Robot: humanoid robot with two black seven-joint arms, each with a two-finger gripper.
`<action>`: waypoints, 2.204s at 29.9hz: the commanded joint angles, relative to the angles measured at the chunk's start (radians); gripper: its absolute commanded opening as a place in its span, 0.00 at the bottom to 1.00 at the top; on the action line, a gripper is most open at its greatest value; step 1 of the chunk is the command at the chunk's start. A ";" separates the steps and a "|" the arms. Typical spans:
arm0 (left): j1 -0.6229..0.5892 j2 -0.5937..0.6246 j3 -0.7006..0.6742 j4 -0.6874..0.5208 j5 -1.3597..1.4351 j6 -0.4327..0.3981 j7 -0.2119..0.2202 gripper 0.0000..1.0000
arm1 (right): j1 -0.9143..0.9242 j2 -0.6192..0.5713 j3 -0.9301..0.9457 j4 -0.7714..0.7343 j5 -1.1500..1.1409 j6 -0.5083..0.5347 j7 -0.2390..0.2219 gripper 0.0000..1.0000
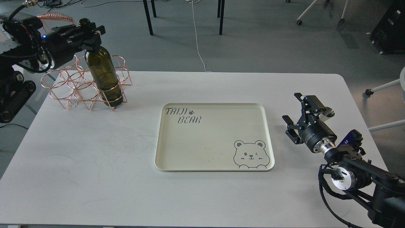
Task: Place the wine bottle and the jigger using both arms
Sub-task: 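Lower the wine bottle into a slot of the copper rack, then open the left gripper and raise it away from the bottle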
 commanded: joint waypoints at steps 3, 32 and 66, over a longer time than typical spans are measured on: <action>0.000 -0.003 -0.003 -0.002 -0.003 0.001 0.000 0.98 | 0.000 0.000 0.000 0.000 0.000 0.000 0.000 0.97; 0.003 -0.003 0.000 0.000 0.009 -0.001 0.000 0.98 | 0.000 0.005 0.000 0.000 0.000 0.000 0.000 0.97; -0.005 0.002 0.049 0.000 0.006 0.028 0.000 0.99 | -0.003 0.005 -0.005 0.002 0.000 0.000 0.000 0.97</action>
